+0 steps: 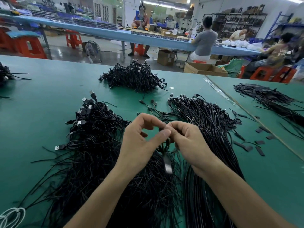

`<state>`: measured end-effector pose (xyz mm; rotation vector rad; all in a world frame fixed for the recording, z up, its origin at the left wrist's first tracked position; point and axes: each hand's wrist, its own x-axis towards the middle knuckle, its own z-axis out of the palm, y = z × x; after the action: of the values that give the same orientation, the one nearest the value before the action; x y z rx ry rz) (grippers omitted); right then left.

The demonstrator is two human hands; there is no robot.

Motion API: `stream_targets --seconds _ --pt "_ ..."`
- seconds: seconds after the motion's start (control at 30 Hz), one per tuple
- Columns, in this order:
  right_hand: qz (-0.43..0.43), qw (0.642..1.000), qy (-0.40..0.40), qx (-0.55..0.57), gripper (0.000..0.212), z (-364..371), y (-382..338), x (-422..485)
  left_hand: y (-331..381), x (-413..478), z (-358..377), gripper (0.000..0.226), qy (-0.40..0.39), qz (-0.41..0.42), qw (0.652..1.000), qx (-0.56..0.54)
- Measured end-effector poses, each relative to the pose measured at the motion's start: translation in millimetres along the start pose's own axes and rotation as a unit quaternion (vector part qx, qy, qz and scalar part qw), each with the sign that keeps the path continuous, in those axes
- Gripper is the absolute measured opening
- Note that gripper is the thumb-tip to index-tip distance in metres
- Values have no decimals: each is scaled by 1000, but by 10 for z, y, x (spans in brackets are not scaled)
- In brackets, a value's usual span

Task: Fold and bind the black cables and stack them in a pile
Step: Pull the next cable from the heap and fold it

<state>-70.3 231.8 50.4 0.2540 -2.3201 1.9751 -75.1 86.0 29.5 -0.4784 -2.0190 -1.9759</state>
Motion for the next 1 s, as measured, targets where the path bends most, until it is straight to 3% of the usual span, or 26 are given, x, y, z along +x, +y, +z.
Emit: stream_targets --seconds 0.07,0.2,0.33,0.53,0.73,0.9,1.0 --pt "-27 999 6 -17 20 -22 -5 10 -51 2 13 32 23 -7 997 70" --pt "-51 998 1 -24 20 -24 -12 10 -89 3 3 29 32 -50 997 43" --pt "-42 998 -27 -32 21 24 0 -8 -73 27 -23 12 19 -100 993 -58" --pt "-12 997 -28 -74 17 1 60 -7 31 39 -44 24 -13 -111 973 -204" --pt "-25 991 -16 -134 12 -21 18 6 1 50 -65 12 -34 -73 976 -201" --pt "-100 963 25 -249 13 -50 -40 -10 -97 34 -82 42 -29 -76 996 -39" --pt "-129 947 40 -290 11 -30 -60 -25 -129 22 -61 42 -33 -106 994 -10"
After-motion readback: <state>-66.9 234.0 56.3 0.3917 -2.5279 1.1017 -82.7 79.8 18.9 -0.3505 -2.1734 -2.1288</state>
